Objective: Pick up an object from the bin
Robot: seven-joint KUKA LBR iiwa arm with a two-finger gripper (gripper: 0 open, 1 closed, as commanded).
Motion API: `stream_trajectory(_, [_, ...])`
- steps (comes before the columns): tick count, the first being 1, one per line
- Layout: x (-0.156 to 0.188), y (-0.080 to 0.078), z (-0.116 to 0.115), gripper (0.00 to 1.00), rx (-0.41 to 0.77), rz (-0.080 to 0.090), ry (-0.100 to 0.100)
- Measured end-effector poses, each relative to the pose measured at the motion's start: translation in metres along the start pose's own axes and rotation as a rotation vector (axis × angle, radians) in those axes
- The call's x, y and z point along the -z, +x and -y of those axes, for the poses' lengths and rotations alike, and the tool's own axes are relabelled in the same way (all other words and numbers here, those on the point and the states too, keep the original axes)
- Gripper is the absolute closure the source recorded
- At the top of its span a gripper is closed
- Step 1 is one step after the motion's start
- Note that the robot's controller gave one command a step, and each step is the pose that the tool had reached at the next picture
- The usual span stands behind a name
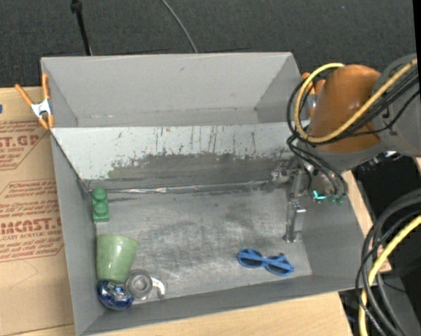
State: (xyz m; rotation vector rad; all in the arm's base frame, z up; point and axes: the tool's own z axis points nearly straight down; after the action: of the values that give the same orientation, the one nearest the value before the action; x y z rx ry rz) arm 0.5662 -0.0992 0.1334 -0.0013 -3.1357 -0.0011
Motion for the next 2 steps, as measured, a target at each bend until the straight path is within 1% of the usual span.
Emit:
stream_trajectory(1, [-0.0606, 0.0733, -0.0281, 0.00, 0.258, 0.020, 0.004])
stream_trajectory(2, [-0.0620, 0.0749, -0.0287, 1.00, 0.258, 0.015, 0.002])
